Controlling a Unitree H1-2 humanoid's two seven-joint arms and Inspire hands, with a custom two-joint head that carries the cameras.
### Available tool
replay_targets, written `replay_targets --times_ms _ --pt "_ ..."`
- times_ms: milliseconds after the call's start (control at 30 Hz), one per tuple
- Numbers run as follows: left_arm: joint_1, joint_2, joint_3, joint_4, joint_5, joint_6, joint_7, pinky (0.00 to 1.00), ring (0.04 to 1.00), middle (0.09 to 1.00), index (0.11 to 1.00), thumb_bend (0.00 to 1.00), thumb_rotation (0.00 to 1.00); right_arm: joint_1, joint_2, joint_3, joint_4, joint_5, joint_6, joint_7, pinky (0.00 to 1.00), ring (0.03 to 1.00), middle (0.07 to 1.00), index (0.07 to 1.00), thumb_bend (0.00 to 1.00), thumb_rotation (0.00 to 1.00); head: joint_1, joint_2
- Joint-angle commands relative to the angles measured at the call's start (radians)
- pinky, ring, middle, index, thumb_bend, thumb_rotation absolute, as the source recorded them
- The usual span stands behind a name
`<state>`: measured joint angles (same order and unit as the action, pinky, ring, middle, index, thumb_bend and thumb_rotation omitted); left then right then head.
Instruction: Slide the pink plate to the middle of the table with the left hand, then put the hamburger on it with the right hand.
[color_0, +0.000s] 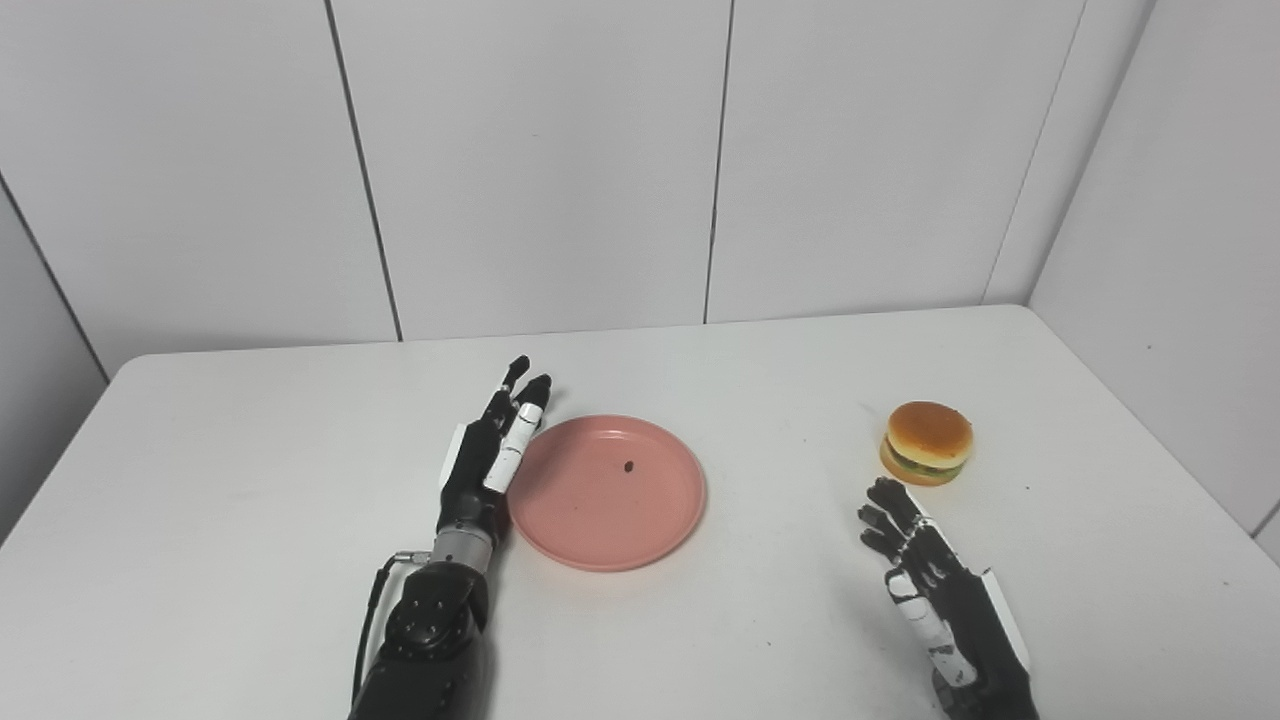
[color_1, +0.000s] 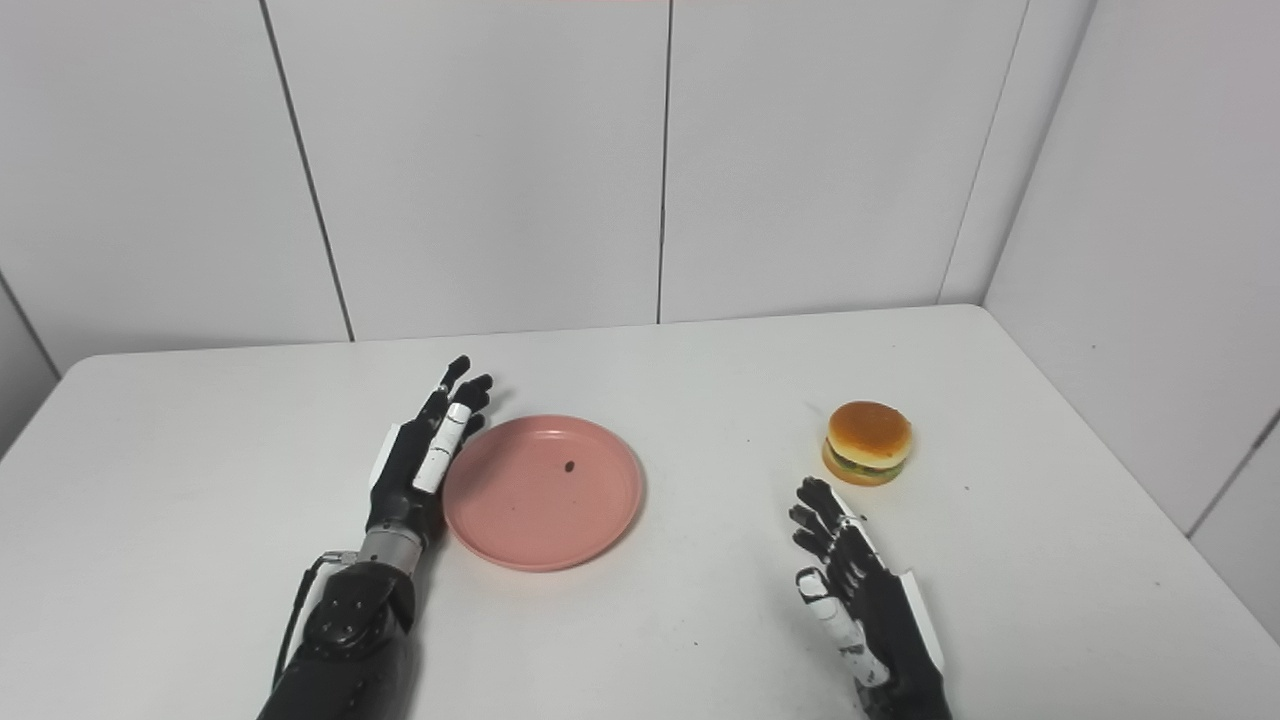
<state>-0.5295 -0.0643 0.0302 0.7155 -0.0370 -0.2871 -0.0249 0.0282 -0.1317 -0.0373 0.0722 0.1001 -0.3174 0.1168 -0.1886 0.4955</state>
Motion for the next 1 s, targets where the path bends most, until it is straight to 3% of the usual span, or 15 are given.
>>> replay_targets --times_ms 0,200,467,700,833,967 --pt "0.054 -0.011 -0.007 -0.011 0.01 0.024 0.014 0.96 0.926 0.889 0.925 0.77 0.78 -0.02 0.052 0.054 0.04 -0.017 0.066 0.011 0.87 0.879 0.907 0.892 0.82 0.8 -0.004 -0.002" --pt "0.095 -0.012 -0.024 -0.088 0.012 0.081 0.013 0.99 0.927 0.904 0.931 0.76 0.78 -0.014 0.057 0.064 0.033 -0.03 0.066 -0.002 0.86 0.871 0.904 0.894 0.83 0.8 -0.016 -0.012" --pt "0.113 -0.007 -0.035 -0.106 0.004 0.09 -0.005 1.0 0.929 0.901 0.937 0.76 0.78 -0.003 0.065 0.072 0.039 -0.04 0.053 -0.012 0.86 0.871 0.901 0.89 0.84 0.81 -0.042 -0.058" --pt "0.132 -0.006 -0.038 -0.128 -0.008 0.089 -0.014 0.99 0.92 0.896 0.936 0.77 0.78 0.011 0.062 0.087 0.032 -0.084 0.037 -0.034 0.86 0.875 0.911 0.901 0.82 0.82 -0.076 -0.061" --pt "0.137 -0.005 -0.042 -0.128 -0.017 0.088 -0.027 1.0 0.934 0.906 0.945 0.73 0.78 0.029 0.071 0.082 0.033 -0.184 -0.056 -0.102 0.8 0.845 0.883 0.882 0.79 0.79 -0.086 -0.066" --pt "0.147 0.002 -0.04 -0.145 -0.028 0.081 -0.047 1.0 0.935 0.908 0.953 0.71 0.78 0.047 0.095 0.06 -0.049 -0.389 -0.123 -0.236 0.79 0.826 0.823 0.828 0.76 0.78 -0.089 -0.06"
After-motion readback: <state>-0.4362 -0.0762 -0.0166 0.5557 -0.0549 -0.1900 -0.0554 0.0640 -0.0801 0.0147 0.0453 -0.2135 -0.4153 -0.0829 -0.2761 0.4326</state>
